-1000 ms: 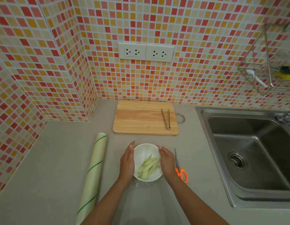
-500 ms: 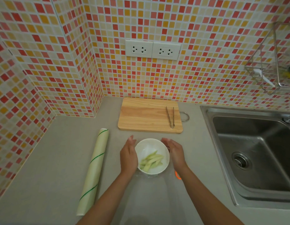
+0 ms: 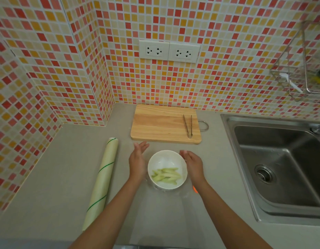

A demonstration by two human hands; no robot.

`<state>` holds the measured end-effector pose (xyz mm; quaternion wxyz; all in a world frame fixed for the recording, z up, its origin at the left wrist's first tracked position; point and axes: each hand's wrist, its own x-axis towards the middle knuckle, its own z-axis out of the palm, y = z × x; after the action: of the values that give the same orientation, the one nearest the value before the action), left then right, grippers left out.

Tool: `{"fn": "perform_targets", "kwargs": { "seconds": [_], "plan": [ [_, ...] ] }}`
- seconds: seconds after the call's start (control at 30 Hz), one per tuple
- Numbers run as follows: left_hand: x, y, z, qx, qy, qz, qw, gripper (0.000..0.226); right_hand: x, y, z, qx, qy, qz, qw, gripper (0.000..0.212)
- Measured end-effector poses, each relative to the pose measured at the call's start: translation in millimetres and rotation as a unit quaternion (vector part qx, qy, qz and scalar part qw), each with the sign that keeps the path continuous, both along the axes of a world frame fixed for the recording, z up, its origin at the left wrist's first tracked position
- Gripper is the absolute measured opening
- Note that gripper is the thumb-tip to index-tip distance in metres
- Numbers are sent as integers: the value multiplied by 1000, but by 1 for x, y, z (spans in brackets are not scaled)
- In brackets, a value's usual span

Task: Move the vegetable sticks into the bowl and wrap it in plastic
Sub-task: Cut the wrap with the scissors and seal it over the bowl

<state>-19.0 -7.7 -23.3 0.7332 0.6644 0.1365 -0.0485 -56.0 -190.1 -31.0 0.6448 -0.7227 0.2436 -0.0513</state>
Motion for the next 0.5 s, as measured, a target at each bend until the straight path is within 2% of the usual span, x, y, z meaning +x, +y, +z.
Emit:
{"fn": "perform_targets", "kwargs": {
  "seconds": [0.1,0.17,0.37,0.5],
  "plan": [
    [-24,-4,-10,-55,17,10,998,72,1,6,2,40,14,60,997,28],
    [-33,-14,-17,-92,48,-10,995,65,1,10,-1,53,13,77,996,31],
    [-24,-23,-15,-91,59,-28,994,51,-5,15,-7,104,-3,57,993,33],
    [-19,-21,-14,-88,70,-16,994,60,-8,20,-12,148,0,17,989,32]
  ]
}}
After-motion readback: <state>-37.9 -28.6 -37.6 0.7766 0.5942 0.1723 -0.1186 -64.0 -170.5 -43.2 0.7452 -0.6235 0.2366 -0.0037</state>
